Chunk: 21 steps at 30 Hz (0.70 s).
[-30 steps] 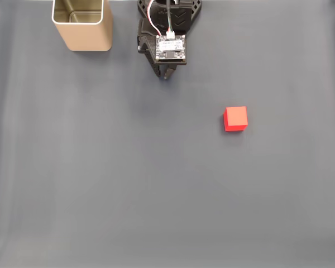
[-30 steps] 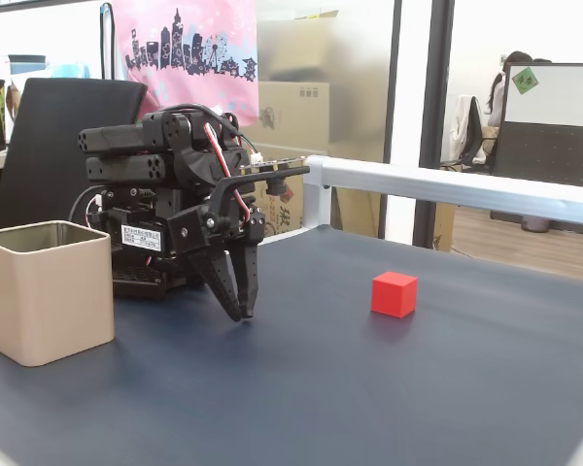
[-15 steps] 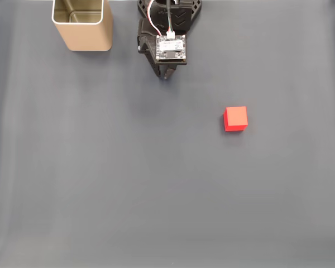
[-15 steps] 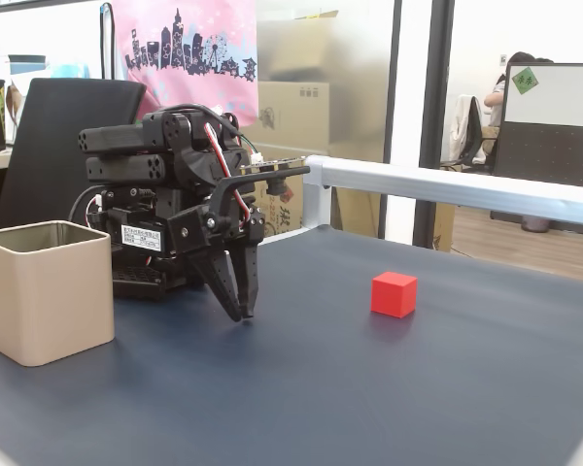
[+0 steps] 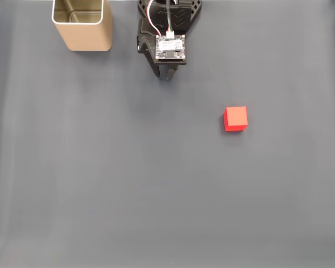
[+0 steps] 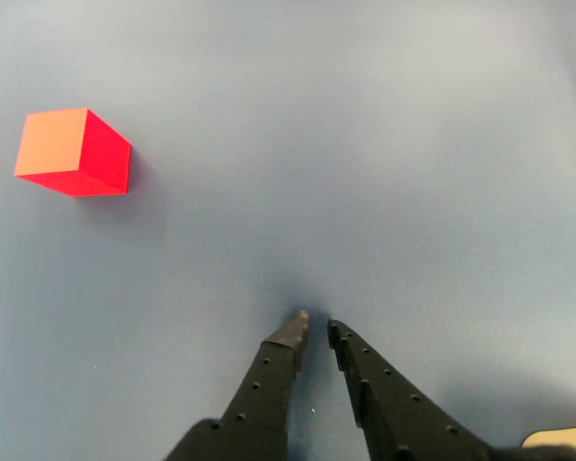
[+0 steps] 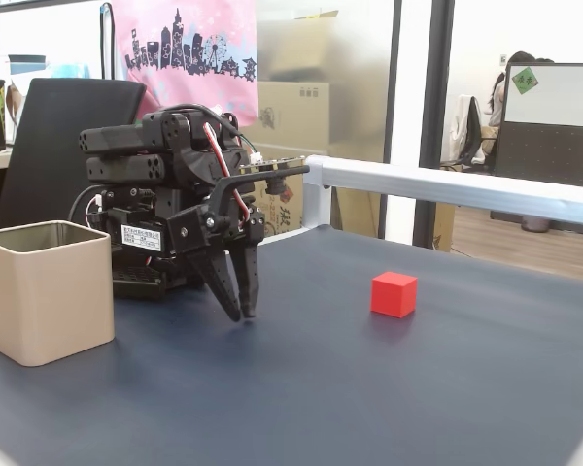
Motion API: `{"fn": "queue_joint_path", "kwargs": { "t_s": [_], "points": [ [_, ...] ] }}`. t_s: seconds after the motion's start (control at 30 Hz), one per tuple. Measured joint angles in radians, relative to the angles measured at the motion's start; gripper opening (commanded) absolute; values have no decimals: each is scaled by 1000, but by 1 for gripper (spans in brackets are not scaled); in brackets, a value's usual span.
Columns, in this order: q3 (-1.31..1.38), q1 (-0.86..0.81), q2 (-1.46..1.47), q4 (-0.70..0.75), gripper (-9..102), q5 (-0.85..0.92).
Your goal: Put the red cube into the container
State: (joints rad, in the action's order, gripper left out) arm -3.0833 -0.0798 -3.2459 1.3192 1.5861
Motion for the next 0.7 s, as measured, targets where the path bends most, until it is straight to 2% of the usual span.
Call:
{"fn": "queue_joint_path", "kwargs": {
  "t_s": [0.23,0.4,0.7],
  "points": [
    [0,-2,6,-207,0,-11],
    [43,-8,118,-344,0,-14],
    [328,-8,502,-423,0,-15]
  ]
}}
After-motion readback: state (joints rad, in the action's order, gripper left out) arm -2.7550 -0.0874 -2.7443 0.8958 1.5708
